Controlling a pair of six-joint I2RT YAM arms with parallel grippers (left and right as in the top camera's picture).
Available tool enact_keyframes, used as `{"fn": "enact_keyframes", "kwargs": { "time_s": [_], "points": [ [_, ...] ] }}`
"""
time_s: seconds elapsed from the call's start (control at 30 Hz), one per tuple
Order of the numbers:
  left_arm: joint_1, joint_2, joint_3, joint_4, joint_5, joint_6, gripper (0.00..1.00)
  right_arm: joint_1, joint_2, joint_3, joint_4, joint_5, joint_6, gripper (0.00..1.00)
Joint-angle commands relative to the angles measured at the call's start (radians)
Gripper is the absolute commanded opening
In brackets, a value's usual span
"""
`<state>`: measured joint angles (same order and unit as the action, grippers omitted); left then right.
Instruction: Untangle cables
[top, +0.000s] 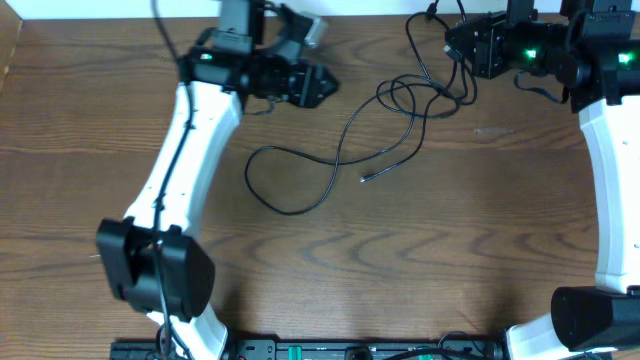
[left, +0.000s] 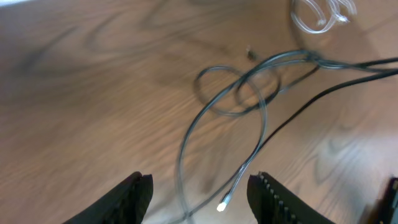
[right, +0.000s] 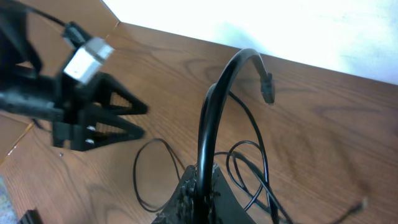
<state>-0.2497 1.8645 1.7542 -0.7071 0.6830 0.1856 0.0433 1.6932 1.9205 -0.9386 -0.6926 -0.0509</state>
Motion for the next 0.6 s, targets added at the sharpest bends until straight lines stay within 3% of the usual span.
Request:
{"fn": "enact_keyframes", "kwargs": {
  "time_s": [0.0, 0.4, 0.57],
  "points": [
    [-0.045, 0.051, -0.004, 0.053, 0.070, 0.023, 0.57, -0.003, -0.008, 0.005, 0.000, -0.021, 0.013, 0.01],
    [-0.169, 0.172, -0.004, 0.324, 0.138, 0.019, 0.62, -0.003, -0.008, 0.005, -0.022, -0.021, 0.012, 0.01],
    [-0.193, 0.227, -0.004, 0.441, 0.136, 0.019, 0.74, -0.002, -0.008, 0.005, -0.035, -0.023, 0.012, 0.01]
  ]
}}
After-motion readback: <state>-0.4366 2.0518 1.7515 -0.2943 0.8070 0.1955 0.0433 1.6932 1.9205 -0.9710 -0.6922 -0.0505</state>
